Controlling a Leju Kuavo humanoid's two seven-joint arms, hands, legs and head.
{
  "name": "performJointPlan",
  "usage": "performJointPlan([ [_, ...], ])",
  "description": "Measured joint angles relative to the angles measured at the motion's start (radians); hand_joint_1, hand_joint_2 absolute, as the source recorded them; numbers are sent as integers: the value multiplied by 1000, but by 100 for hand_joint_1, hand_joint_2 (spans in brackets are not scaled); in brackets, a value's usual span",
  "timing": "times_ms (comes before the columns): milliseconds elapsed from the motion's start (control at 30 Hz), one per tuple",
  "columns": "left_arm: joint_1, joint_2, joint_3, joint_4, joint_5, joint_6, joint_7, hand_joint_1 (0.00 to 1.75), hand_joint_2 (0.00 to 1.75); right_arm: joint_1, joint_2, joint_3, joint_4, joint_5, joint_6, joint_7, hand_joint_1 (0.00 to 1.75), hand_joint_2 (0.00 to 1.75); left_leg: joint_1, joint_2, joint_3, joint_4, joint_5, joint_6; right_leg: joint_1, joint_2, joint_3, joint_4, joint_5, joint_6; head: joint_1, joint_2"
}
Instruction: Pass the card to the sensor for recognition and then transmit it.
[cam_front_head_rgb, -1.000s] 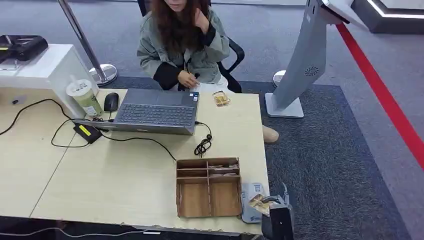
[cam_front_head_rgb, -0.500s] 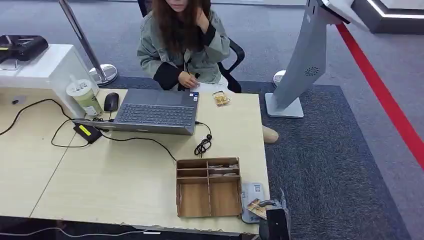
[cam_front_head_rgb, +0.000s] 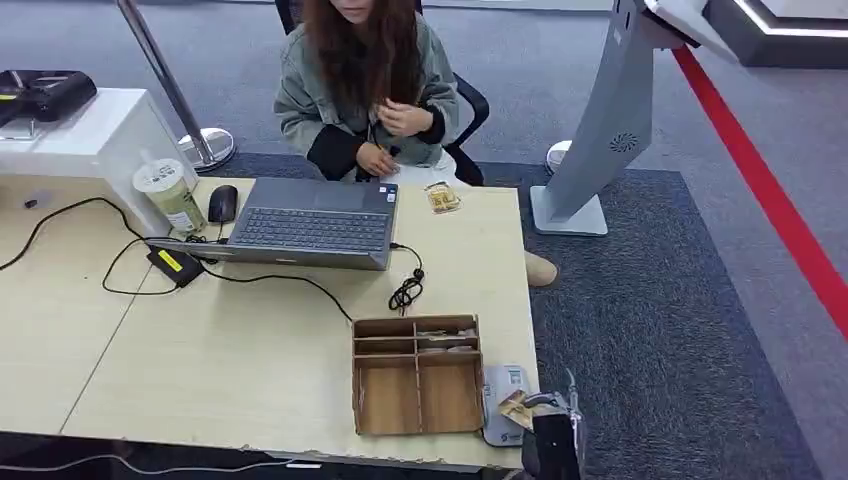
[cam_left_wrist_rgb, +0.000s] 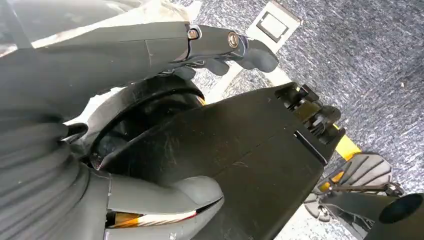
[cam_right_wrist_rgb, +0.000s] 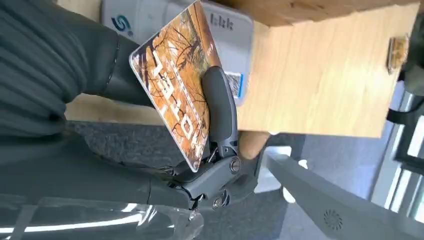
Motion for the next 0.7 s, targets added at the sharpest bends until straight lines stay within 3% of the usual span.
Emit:
performJointPlan([
  [100,0,0,0,0,-1,-1,0,0,175,7,-9,-6,-49,75,-7,32,175,175,0,0,0,0,0,0,0,0,0,0,0,0,0,0],
  [267,0,0,0,0,-2,-4,3,0,175,10,-37,-21,-206,265,5,148,175,175,0,0,0,0,0,0,0,0,0,0,0,0,0,0],
  [500,-2,10,-2,0,-17,-30,6,0,175,-31,-84,-24,-503,579,146,379,175,175,0,0,0,0,0,0,0,0,0,0,1,0,-1,0],
  [700,-3,13,-4,0,-24,-39,6,0,175,-75,-114,-23,-666,610,181,443,175,175,0,0,0,0,0,0,0,0,1,0,1,0,0,0],
])
